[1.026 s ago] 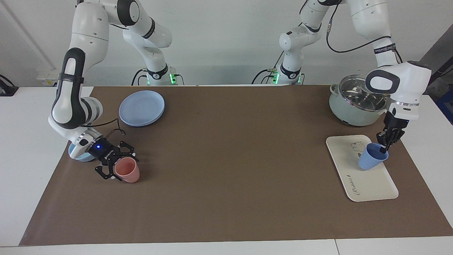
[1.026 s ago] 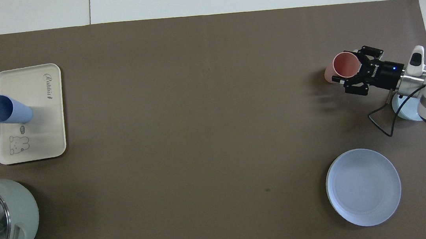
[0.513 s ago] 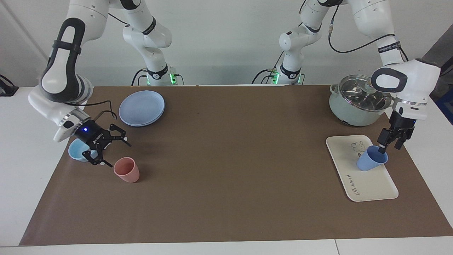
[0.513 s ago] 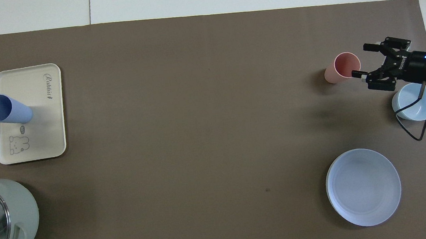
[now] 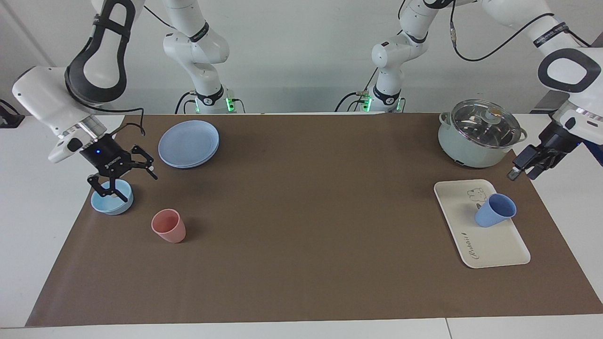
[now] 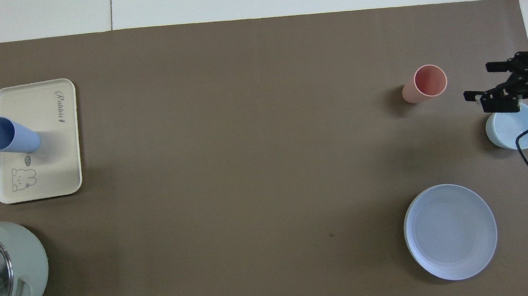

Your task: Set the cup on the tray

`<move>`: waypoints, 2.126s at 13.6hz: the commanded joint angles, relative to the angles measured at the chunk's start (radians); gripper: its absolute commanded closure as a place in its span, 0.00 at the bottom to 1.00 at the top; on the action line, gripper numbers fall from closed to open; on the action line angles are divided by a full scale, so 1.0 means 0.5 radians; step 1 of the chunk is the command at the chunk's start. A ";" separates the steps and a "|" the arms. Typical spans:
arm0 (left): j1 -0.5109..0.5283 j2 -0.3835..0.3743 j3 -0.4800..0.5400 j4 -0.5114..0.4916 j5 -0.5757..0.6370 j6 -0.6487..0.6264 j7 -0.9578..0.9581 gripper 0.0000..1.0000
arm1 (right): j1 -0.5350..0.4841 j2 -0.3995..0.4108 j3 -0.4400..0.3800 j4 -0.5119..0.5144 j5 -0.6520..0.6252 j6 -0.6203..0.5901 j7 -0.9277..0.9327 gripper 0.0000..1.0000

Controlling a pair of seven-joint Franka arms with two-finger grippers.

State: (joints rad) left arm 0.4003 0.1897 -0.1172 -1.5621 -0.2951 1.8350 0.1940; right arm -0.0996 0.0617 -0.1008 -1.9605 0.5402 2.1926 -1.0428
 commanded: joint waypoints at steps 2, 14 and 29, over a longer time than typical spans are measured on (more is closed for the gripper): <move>-0.198 0.035 -0.017 0.372 0.366 -0.582 -0.093 0.00 | 0.235 -0.086 0.011 -0.018 -0.741 0.045 1.027 0.00; -0.666 -0.195 -0.032 0.139 0.713 -0.539 -0.354 0.00 | 0.288 -0.123 0.008 0.901 -1.108 -1.451 1.984 0.00; -0.660 -0.263 -0.026 0.142 0.553 -0.587 -0.446 0.00 | 0.322 -0.234 0.030 0.724 -1.139 -1.391 1.960 0.00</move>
State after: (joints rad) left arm 0.0699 0.0947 -0.1360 -1.4589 -0.0140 1.5514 -0.0182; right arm 0.0600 -0.0259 -0.0901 -1.5634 -0.0213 1.4945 -0.0682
